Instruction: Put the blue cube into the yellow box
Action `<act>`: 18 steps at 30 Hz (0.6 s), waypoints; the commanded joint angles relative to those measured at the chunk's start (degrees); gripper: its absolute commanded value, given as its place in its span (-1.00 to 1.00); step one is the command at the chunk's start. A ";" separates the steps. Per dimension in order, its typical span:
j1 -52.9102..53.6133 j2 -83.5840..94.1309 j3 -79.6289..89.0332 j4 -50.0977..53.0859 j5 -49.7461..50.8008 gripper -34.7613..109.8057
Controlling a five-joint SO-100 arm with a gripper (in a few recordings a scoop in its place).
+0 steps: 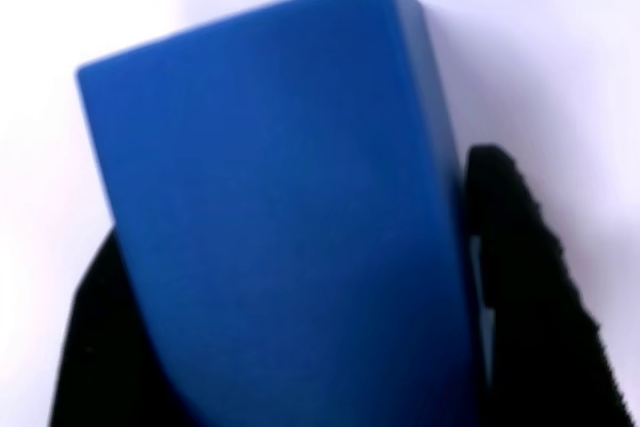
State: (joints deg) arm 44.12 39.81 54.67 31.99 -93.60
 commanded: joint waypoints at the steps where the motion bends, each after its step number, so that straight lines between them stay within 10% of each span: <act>1: 1.23 23.47 2.29 0.26 -1.32 -0.27; 18: 14.41 64.60 35.16 -2.81 -3.52 -0.27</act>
State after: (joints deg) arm 51.86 85.34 87.80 28.74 -95.71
